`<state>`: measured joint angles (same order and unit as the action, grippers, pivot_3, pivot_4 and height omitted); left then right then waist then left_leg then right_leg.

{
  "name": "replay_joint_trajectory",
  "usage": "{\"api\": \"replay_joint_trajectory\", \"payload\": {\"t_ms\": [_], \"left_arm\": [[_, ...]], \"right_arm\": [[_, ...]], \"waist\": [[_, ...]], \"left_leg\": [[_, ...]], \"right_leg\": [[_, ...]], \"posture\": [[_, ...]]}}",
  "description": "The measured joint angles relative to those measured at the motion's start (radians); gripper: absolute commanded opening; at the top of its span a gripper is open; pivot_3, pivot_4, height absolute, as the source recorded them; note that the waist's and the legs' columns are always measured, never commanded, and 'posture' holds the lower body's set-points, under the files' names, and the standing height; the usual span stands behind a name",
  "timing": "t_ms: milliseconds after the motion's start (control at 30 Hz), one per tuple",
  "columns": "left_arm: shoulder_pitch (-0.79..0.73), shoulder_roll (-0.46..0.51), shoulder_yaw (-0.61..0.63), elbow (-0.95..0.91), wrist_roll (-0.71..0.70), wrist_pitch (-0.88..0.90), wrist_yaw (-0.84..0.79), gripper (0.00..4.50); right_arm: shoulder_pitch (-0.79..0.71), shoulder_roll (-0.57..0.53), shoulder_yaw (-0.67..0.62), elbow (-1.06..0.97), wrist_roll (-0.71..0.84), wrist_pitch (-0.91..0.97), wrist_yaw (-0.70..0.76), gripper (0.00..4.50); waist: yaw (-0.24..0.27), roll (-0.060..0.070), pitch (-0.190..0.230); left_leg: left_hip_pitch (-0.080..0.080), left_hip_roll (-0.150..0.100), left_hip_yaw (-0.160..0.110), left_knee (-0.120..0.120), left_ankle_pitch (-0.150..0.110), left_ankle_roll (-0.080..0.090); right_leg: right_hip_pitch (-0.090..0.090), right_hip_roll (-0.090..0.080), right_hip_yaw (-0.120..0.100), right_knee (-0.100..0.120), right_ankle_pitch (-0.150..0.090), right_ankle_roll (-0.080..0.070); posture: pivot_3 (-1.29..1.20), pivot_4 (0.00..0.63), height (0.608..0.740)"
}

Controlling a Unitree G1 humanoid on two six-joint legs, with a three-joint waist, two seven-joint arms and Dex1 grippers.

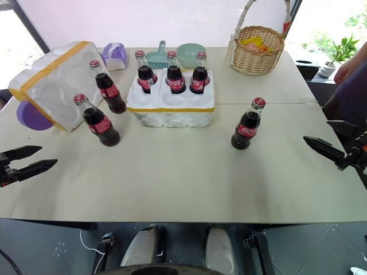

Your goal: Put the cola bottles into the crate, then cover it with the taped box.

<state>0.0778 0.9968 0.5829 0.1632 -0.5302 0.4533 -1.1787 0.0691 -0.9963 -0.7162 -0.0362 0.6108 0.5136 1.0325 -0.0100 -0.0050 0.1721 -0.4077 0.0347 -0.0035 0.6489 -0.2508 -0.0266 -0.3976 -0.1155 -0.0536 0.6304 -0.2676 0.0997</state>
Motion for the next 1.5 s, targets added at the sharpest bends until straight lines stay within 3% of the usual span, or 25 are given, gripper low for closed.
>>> {"api": "replay_joint_trajectory", "payload": {"t_ms": [767, 933, 1233, 1500], "left_arm": [[-0.008, 0.002, -0.017, 0.097, 0.064, -0.047, 0.027, 4.48], [-0.033, 0.002, -0.018, 0.057, 0.049, -0.047, 0.010, 4.48], [-0.183, -0.055, -0.134, -0.051, 0.017, -0.030, 0.015, 4.48], [-0.419, -0.173, -0.310, 0.014, 0.082, -0.076, 0.095, 4.48]], "right_arm": [[0.007, 0.036, 0.001, -0.040, 0.007, 0.026, -0.003, 4.43], [-0.022, -0.043, -0.013, 0.007, 0.054, 0.104, 0.058, 4.43], [-0.355, -0.318, -0.002, 0.035, 0.291, 0.362, 0.164, 4.43], [-0.624, -0.324, 0.205, -0.135, 0.501, 0.511, 0.092, 4.43]], "waist": [[0.000, 0.000, 0.000], [0.000, 0.001, 0.001], [-0.001, 0.006, 0.004], [0.001, 0.002, 0.007]], "left_leg": [[0.000, 0.000, 0.000, 0.000, 0.000, 0.000], [0.000, 0.000, 0.001, 0.000, 0.000, 0.000], [0.000, 0.001, 0.001, -0.001, 0.000, 0.000], [-0.001, 0.000, 0.001, 0.001, 0.000, 0.000]], "right_leg": [[0.000, 0.000, 0.000, 0.000, 0.000, 0.000], [0.000, -0.001, 0.001, 0.000, 0.000, 0.000], [-0.002, 0.000, 0.001, 0.001, 0.001, 0.000], [-0.002, 0.000, 0.001, 0.001, 0.003, 0.004]], "posture": [[0.00, 0.150, 0.740], [0.00, 0.150, 0.740], [0.00, 0.150, 0.740], [0.00, 0.150, 0.740]]}}
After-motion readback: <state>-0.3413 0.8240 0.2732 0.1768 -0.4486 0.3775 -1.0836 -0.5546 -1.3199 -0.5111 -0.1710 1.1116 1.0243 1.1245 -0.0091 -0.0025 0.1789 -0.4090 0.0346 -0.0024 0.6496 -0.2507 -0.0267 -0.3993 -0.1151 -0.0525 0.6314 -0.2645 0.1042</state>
